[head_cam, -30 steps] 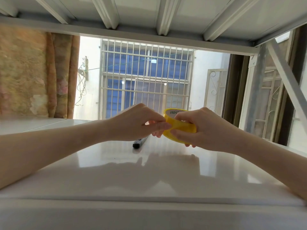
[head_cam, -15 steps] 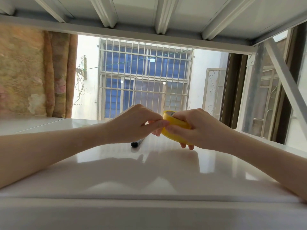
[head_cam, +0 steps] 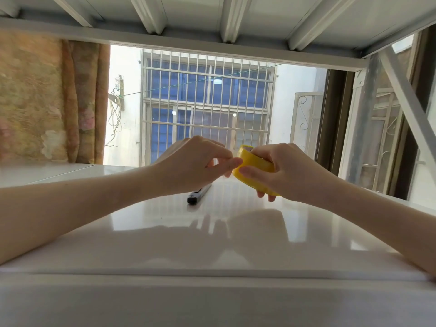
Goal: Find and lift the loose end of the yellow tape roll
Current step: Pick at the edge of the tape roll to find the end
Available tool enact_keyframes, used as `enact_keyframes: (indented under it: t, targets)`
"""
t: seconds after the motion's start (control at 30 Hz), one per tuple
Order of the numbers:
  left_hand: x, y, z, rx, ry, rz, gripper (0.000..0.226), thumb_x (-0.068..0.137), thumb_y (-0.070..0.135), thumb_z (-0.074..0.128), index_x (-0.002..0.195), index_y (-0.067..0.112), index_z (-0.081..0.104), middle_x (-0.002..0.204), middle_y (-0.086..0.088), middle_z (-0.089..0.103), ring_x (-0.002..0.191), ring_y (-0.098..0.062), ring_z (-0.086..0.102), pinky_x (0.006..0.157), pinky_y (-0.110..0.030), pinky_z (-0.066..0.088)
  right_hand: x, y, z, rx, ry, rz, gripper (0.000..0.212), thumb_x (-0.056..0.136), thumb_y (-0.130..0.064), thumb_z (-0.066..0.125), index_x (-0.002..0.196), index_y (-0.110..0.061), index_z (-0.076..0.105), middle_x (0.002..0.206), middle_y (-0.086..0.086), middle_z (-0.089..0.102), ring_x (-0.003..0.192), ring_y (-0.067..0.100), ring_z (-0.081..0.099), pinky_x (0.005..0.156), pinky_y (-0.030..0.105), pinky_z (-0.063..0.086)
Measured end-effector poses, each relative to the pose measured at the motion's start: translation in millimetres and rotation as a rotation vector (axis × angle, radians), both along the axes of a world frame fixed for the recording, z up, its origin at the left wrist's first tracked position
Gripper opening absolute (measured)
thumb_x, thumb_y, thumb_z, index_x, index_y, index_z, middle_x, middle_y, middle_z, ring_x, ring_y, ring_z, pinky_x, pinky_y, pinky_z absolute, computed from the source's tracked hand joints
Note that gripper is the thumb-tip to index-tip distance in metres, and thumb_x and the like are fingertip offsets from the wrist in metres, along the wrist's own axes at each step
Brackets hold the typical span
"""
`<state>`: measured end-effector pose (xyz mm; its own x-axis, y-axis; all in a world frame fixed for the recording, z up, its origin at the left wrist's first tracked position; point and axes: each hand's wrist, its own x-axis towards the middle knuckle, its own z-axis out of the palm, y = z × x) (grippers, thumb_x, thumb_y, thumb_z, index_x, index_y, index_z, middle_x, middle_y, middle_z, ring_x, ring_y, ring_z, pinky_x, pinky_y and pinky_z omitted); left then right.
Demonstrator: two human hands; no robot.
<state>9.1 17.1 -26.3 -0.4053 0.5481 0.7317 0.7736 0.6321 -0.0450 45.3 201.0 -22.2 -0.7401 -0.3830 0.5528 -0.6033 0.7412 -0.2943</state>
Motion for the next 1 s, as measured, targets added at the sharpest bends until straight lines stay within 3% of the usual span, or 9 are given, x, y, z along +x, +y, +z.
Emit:
enact_keyframes:
  t: [0.1, 0.17, 0.2, 0.33, 0.63, 0.83, 0.9, 1.0]
  targets:
    - [2, -3, 0, -0.057, 0.009, -0.015, 0.03, 0.085, 0.055, 0.048, 0.081, 0.03, 0.066, 0.084, 0.019, 0.054, 0.068, 0.0, 0.057, 0.058, -0.02, 0.048, 0, 1, -1, 0.007, 0.012, -0.011, 0.032, 0.083, -0.035, 0.059, 0.108, -0.016, 0.059, 0.076, 0.004, 0.069, 0.056, 0.016, 0.068, 0.053, 0.025, 0.058]
    - [4, -6, 2, -0.143, -0.029, 0.009, 0.012, 0.08, 0.04, 0.05, 0.086, 0.036, 0.059, 0.087, 0.025, 0.049, 0.077, -0.001, 0.058, 0.067, -0.028, 0.053, -1, 3, 0, 0.017, 0.033, -0.029, 0.031, 0.084, -0.033, 0.059, 0.11, -0.016, 0.059, 0.077, 0.004, 0.069, 0.056, 0.017, 0.068, 0.053, 0.025, 0.058]
    - [6, -7, 3, -0.17, -0.046, 0.02, 0.017, 0.077, 0.033, 0.047, 0.089, 0.037, 0.057, 0.088, 0.027, 0.047, 0.08, 0.0, 0.057, 0.07, -0.03, 0.053, -1, 4, 0, 0.024, 0.042, -0.035, 0.031, 0.084, -0.032, 0.059, 0.11, -0.015, 0.059, 0.077, 0.004, 0.07, 0.057, 0.017, 0.068, 0.053, 0.025, 0.058]
    - [3, -9, 4, -0.202, 0.007, 0.022, 0.019, 0.089, 0.023, 0.047, 0.095, 0.032, 0.062, 0.089, 0.021, 0.049, 0.069, 0.007, 0.054, 0.06, -0.014, 0.039, 0, 4, 0, 0.038, 0.053, -0.036, 0.032, 0.084, -0.032, 0.059, 0.111, -0.015, 0.059, 0.078, 0.003, 0.069, 0.057, 0.015, 0.068, 0.053, 0.024, 0.058]
    - [2, -8, 7, -0.278, 0.037, 0.062, 0.026, 0.094, 0.036, 0.04, 0.1, 0.028, 0.064, 0.092, 0.014, 0.059, 0.073, -0.004, 0.058, 0.063, -0.013, 0.044, 2, 4, 0, 0.083, 0.076, -0.064, 0.033, 0.085, -0.034, 0.058, 0.112, -0.016, 0.058, 0.082, 0.002, 0.068, 0.057, 0.012, 0.067, 0.054, 0.024, 0.058]
    - [1, -9, 10, -0.214, 0.029, 0.136, 0.042, 0.087, 0.054, 0.036, 0.083, 0.024, 0.065, 0.081, 0.015, 0.059, 0.071, -0.005, 0.059, 0.063, -0.021, 0.048, 2, 4, -1, 0.118, 0.095, -0.084, 0.035, 0.085, -0.035, 0.057, 0.115, -0.017, 0.057, 0.085, 0.002, 0.068, 0.059, 0.013, 0.068, 0.056, 0.024, 0.058]
    - [2, -9, 10, -0.178, 0.034, 0.137, 0.043, 0.082, 0.058, 0.035, 0.092, 0.024, 0.06, 0.083, 0.018, 0.056, 0.072, -0.006, 0.06, 0.064, -0.024, 0.052, 3, 3, -1, 0.136, 0.103, -0.088, 0.035, 0.085, -0.036, 0.057, 0.115, -0.018, 0.056, 0.085, 0.0, 0.068, 0.06, 0.014, 0.068, 0.056, 0.02, 0.057]
    - [1, -9, 11, -0.135, 0.073, 0.12, 0.041, 0.08, 0.059, 0.041, 0.101, 0.026, 0.054, 0.087, 0.021, 0.053, 0.072, -0.005, 0.06, 0.06, -0.018, 0.049, 4, 2, -1, 0.173, 0.125, -0.099, 0.033, 0.085, -0.037, 0.056, 0.112, -0.019, 0.057, 0.085, -0.003, 0.065, 0.059, 0.013, 0.068, 0.057, 0.017, 0.053]
